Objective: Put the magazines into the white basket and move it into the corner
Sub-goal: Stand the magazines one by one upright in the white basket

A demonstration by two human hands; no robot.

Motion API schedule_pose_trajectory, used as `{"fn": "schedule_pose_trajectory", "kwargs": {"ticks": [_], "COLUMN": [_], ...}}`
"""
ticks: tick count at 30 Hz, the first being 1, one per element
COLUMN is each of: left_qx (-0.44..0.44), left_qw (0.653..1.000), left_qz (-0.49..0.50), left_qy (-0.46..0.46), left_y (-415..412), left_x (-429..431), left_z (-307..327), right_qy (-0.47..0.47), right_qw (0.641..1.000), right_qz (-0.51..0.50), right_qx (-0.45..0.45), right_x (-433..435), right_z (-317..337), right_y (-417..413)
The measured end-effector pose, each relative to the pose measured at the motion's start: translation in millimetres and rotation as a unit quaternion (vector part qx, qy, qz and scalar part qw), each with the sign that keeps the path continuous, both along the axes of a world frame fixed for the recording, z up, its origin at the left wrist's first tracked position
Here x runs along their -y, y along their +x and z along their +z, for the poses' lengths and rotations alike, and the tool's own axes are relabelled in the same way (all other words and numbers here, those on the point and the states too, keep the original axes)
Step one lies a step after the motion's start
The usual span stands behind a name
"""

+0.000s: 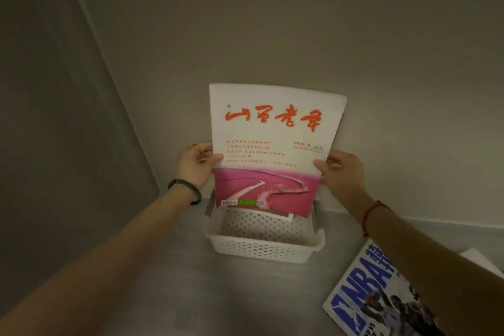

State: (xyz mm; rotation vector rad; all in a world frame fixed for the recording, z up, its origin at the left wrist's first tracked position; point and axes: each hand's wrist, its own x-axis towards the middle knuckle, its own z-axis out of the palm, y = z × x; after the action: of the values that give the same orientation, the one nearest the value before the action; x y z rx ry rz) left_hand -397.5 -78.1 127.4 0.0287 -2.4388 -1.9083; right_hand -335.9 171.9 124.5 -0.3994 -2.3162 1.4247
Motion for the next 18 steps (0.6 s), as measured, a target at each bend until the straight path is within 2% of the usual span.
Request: {"fn": "schedule_pose_trajectory", "kwargs": {"ticks": [5,12,18], "left_qx": [0.028,0.035,0.035], "left_qw": [0.998,0.994,0.992], "left_qz": [0.048,0.102,0.116], "left_qy": [0.005,0.004,-0.046], "left_y": [-16.3,-23.6,-22.5], "left_x": [-3.6,-5.5,-11.0], "left_z": [-41.6,-69.4,-65.6], "right_qy": [-0.02,-0.029,-0.033], "right_qw": [0.998,0.994,0.995], "right_qz": [-0.039,-0.098,-0.07], "right_qx": [0.036,0.035,0.062], "right_x": [5.4,6.8,2.5], "right_z": [-34.3,-59.3,-54.8], "right_y": [-8.5,-20.3,-25.4]}}
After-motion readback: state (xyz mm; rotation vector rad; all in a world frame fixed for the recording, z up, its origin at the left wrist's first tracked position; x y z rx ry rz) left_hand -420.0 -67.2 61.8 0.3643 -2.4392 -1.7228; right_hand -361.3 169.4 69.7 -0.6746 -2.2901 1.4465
